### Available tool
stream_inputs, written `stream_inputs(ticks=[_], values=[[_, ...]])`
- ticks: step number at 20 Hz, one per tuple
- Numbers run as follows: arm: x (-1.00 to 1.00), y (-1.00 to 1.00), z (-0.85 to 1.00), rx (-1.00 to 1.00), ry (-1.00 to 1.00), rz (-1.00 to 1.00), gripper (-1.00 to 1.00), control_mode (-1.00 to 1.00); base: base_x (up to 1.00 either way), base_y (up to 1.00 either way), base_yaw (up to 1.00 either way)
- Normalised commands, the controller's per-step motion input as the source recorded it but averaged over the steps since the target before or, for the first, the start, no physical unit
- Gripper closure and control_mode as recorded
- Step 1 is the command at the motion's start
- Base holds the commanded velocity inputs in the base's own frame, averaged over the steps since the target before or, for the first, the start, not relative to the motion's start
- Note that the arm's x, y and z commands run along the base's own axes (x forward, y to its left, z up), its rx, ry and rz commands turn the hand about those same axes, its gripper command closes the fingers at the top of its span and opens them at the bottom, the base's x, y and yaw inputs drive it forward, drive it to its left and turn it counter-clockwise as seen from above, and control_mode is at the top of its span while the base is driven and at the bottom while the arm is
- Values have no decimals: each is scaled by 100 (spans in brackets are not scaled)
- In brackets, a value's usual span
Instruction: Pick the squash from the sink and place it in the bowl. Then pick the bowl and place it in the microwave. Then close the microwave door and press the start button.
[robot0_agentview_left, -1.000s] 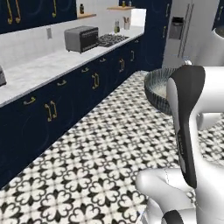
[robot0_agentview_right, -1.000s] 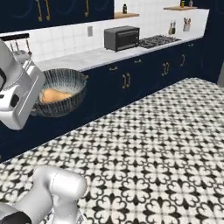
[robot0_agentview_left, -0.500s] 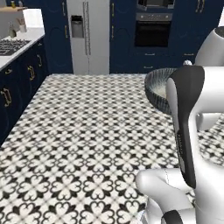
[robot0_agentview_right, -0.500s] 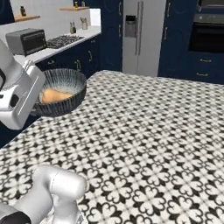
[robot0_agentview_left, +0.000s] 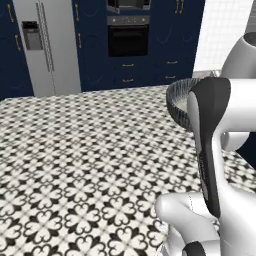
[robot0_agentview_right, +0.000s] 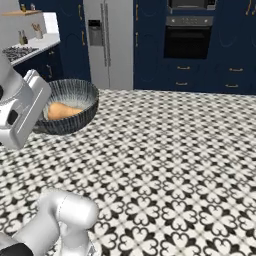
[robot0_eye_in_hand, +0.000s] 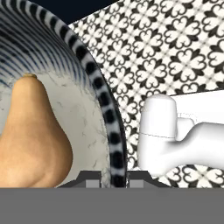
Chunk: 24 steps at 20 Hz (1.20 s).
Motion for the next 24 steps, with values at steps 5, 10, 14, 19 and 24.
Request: stream_inputs(ticks=[5, 10, 14, 19, 24], values=[[0, 0, 0, 0, 0, 0, 100, 100, 100, -34, -13], [0, 0, 0, 0, 0, 0, 100, 100, 100, -68, 19], [0, 0, 0, 0, 0, 0, 100, 100, 100, -99, 23], [0, 0, 0, 0, 0, 0, 100, 100, 100, -100, 19], [0, 0, 0, 0, 0, 0, 100, 100, 100, -75, 18]])
